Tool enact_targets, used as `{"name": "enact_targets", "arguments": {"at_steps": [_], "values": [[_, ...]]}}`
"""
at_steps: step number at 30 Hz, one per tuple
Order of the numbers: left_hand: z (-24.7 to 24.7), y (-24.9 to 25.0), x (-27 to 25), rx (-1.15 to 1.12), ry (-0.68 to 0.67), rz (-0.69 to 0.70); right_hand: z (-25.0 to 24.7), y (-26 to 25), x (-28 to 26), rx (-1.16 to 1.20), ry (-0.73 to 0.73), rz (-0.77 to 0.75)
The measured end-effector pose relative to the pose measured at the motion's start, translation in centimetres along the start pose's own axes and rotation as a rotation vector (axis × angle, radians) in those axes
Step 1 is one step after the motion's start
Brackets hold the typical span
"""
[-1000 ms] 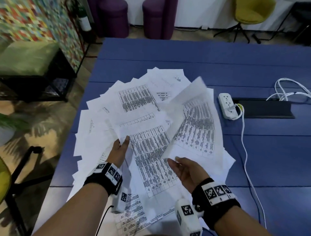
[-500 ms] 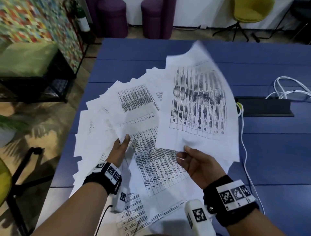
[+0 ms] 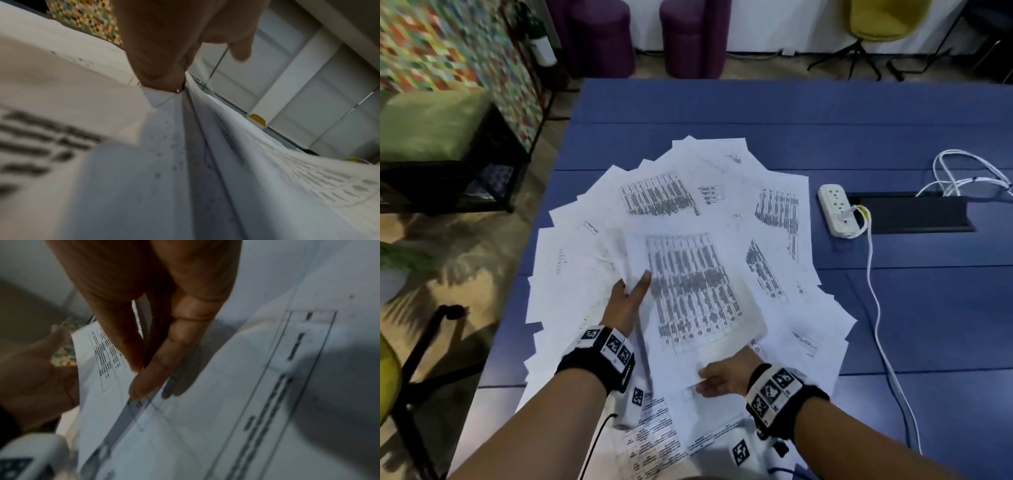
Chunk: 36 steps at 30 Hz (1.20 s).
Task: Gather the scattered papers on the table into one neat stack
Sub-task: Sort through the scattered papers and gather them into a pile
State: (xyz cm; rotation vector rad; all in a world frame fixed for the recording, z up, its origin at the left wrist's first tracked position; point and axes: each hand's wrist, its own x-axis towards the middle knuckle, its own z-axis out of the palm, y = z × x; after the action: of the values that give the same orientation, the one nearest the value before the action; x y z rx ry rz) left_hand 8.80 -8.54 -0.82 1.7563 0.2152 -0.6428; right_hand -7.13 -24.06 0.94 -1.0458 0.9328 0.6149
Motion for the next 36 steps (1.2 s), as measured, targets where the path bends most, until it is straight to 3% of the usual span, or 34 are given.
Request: {"name": "enact_targets", "arguments": {"at_steps": [2, 4, 6, 9, 11, 13, 15, 20, 25, 30, 33, 36], "values": [[0.1, -0.5, 0.3, 0.097, 0.065, 0.071, -0.4, 0.2, -0.4, -0.207, -0.054, 0.037], [0.0, -1.2, 0.6, 0.177, 0.117, 0.092, -1.5, -0.6, -1.1, -0.492, -0.013, 0.008], [-0.1, -1.4, 0.7, 0.243, 0.149, 0.081, -3.2, -2.2, -1.4, -0.623, 0.24, -0.193], [-0.2, -1.7, 1.0, 0.305, 0.148, 0.066, -7.8, -5.7, 0.3, -0.594, 0.733, -0.503], [-0.6, -2.0, 1.3, 0.323, 0.136, 0.063, -10.8, -7.7, 2.0, -0.623, 0.884, -0.54], [-1.2, -2.3, 1.6, 0.314, 0.112, 0.058, -12.5, -8.8, 3.3, -0.731, 0.932, -0.43], [-1.4, -2.3, 1.7, 0.285, 0.08, 0.043, -12.9, -9.3, 4.2, -0.784, 0.94, -0.368], [-1.1, -1.9, 1.3, 0.169, 0.011, 0.087, -12.1, -9.7, 5.3, -0.636, 0.818, -0.418], [0.0, -1.5, 0.7, -0.05, -0.048, 0.093, -10.6, -9.5, 4.6, -0.682, 0.668, -0.458], [-0.3, -1.8, 1.0, -0.013, 0.006, 0.075, -11.3, -9.3, 4.4, -0.329, 0.798, -0.623], [-1.0, -2.2, 1.1, -0.054, 0.052, 0.045, -12.2, -9.4, 4.3, -0.465, 0.75, -0.505], [-1.0, -1.9, 0.6, -0.046, 0.011, 0.046, -12.5, -9.7, 4.4, -0.689, 0.642, -0.402]]}}
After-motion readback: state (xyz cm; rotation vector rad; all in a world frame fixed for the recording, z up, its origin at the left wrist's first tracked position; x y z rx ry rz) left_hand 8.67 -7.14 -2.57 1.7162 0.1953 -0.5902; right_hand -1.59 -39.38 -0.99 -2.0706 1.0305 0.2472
